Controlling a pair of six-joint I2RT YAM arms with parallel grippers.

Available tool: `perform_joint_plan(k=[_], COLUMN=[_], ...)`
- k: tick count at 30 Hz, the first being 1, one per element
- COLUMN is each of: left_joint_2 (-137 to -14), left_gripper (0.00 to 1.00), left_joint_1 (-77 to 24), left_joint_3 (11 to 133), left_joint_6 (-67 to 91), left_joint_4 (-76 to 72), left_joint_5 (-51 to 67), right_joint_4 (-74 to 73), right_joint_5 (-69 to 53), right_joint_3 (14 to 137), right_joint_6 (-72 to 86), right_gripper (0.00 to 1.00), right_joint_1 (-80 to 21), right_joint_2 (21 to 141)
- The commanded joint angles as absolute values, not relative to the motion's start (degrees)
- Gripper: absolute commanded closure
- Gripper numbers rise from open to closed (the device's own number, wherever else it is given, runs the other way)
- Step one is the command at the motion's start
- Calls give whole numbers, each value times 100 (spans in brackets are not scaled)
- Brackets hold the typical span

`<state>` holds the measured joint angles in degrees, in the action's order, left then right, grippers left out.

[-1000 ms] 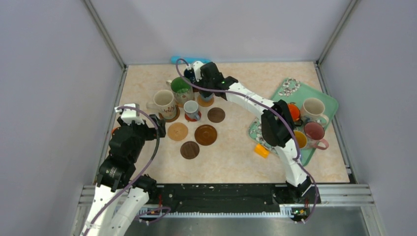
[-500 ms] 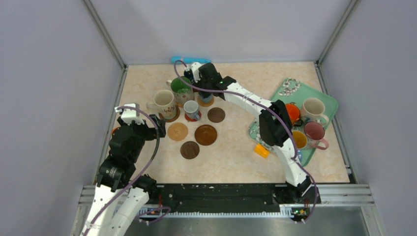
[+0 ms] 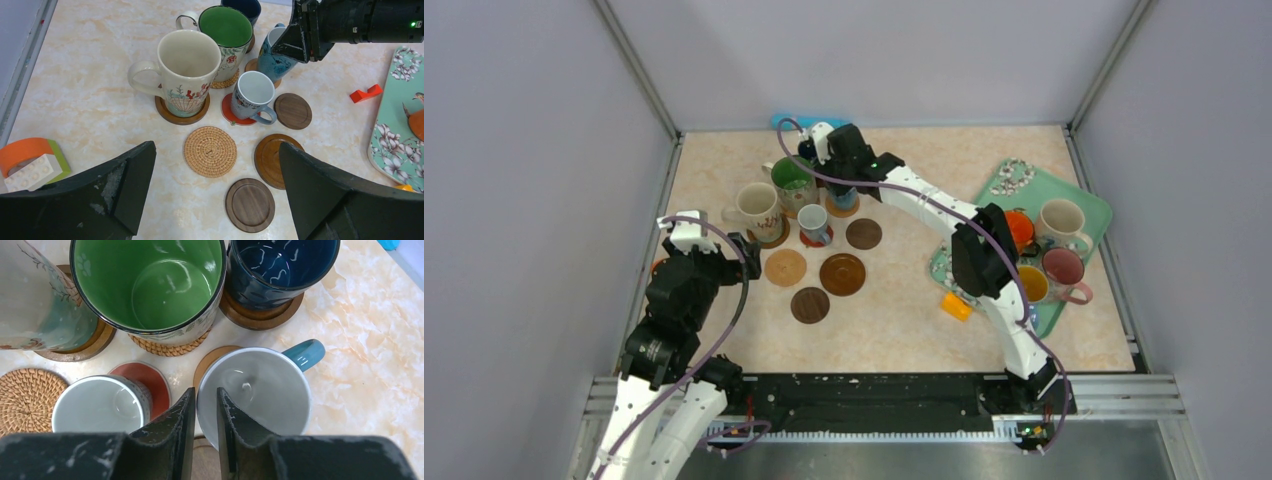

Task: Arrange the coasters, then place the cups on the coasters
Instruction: Place the cup on the coaster.

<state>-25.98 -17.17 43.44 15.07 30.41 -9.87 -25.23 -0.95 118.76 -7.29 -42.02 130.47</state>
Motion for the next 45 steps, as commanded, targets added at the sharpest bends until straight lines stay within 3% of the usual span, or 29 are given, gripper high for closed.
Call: perform_joint_plan(k=[1, 11, 14, 17, 20, 32, 35, 42, 45], left_joint_2=[-2562, -2574, -2554, -2542, -2548, -2512, -2491, -2454, -2484], left_gripper=[2, 2, 2, 2, 2, 2, 2, 2, 2], left_joint_1=[-1687, -1685, -1687, -1686, -1685, -1687, -1683, -1682, -1691], left_joint_3=[4322, 4316, 4317, 4315, 4316, 4316, 4318, 4308, 4309], left_joint_6=[1486, 1477, 1477, 1485, 1485, 1494, 1498, 1494, 1494], left_joint_4=[2787, 2791, 2799, 2795, 2786, 2786, 2791, 2792, 2778], left_joint_5=[-961, -980, -990, -984, -959, -907, -905, -917, -882], right_joint_4=[-2500, -2181, -2169, -2150, -2095, -3586, -4218, -6447, -6882], right_joint_5=[-51, -27, 318, 621, 1261, 4766, 5060, 4975, 4871], right_joint_3=[12326, 11907, 11532, 10942, 10235, 8115, 7784, 7344, 7051], right_joint_6=[-704, -297, -81, 289, 856, 3436, 4002, 6417, 7018], right_gripper=[77, 52, 36, 13, 1, 5, 12, 41, 44], right_joint_1=[-4299, -4298, -4298, -4300, -4300, -4232, -4112, -3273, -2726], right_joint_2=[12915, 11847, 11421, 10919, 10374, 8332, 7974, 7423, 7218])
